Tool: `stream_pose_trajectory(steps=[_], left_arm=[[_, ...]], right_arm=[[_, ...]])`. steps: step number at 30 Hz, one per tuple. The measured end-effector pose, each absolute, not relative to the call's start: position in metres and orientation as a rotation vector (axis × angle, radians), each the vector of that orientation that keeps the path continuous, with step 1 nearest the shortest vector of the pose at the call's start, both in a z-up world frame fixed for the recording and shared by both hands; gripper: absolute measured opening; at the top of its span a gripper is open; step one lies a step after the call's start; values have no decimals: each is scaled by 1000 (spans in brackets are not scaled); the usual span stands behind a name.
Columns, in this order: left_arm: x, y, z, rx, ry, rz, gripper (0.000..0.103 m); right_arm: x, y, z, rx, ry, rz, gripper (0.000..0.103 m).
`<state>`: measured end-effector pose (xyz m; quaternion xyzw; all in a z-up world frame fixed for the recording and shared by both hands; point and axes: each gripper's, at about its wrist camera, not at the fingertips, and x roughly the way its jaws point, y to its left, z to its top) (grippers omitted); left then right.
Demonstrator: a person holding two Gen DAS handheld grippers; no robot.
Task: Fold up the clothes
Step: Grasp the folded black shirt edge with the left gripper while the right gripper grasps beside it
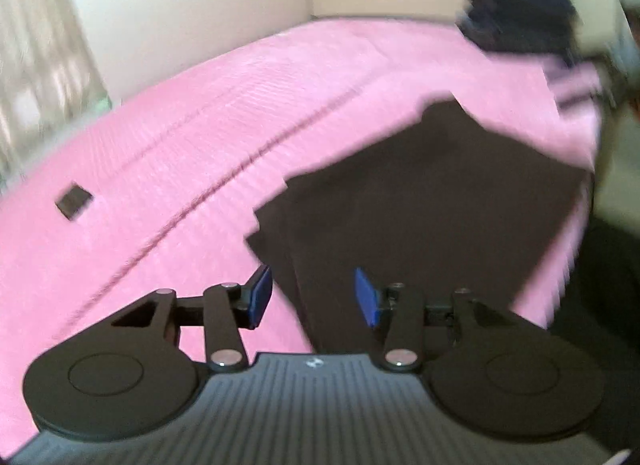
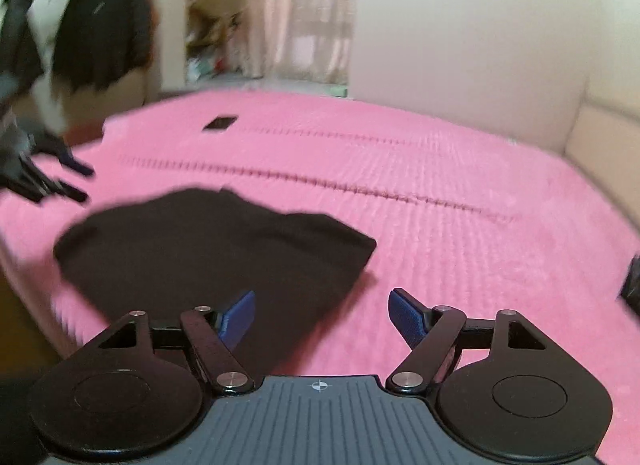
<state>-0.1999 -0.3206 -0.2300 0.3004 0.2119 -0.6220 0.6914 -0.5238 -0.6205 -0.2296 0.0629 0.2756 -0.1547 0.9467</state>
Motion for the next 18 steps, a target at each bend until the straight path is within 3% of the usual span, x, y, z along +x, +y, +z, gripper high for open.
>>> stream_pose_trajectory(steps=[9,10,12,13,15,18], left_arm=[[-144,-419,-278,571,766,-1415,38],[-142,-422,-284,565,787,-1416,34],[-141,-419,-287,534,803,-1441,22],[-141,-419,-289,528,800,-1440,12],[-139,-412,-284,498,794,-1435,7],[-139,-398,-269,464,723,-1438,7]], right_arm=[[-459,-707,-244,408,561,-331,73],[-454,-714,-248,426,571,-328,64],[-446,-726,-257,479,599,-322,33],[-443,-732,-261,512,619,-326,3],[-446,-742,-258,563,599,-321,2],[-453,-746,-244,551,545,-327,1]])
